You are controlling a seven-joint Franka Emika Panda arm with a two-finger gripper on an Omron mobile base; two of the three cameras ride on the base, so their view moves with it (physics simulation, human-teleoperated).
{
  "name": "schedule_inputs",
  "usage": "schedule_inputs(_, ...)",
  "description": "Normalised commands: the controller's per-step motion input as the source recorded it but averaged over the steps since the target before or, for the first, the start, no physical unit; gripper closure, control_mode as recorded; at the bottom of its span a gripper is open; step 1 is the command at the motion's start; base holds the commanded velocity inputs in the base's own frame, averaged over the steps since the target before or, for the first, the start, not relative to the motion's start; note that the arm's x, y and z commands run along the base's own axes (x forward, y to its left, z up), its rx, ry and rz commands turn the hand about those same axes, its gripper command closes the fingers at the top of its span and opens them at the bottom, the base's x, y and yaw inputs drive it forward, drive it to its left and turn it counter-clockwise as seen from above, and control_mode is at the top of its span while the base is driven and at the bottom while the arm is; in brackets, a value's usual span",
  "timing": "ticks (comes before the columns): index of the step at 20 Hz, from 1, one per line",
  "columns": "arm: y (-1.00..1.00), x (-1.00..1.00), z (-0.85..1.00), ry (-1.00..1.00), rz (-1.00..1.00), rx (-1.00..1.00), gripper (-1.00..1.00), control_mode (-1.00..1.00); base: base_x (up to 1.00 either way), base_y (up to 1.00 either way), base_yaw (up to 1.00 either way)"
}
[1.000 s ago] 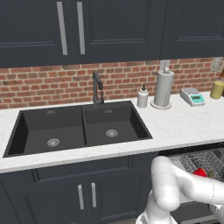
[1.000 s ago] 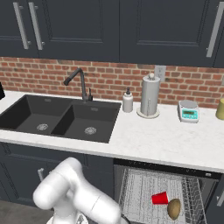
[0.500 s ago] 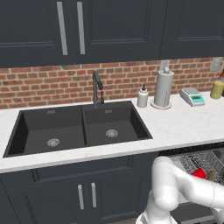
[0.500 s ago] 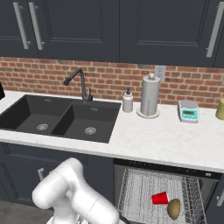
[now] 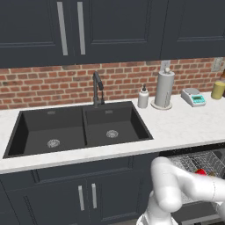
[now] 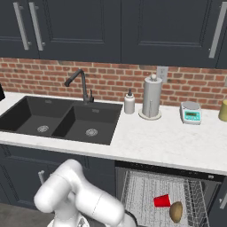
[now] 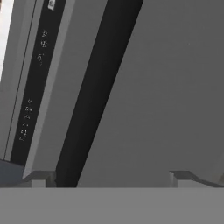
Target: Pick up the cup and bowl from the counter, place them in the dishwasher, and close the dishwasher door.
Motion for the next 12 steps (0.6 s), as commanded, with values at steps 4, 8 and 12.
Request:
schedule_inputs(4, 0.14, 0.31, -0.05, -0.09, 0.0, 0.0, -1.0, -1.0, 0.0, 0.0, 0.0)
schedule_inputs(8, 0.17, 0.58, 0.0, -0.13, 0.0, 0.0, -1.0, -1.0, 0.0, 0.0, 0.0)
schedule_inputs(12, 0.27, 0.86, 0.0, -0.15, 0.0, 0.0, -1.0, -1.0, 0.0, 0.0, 0.0)
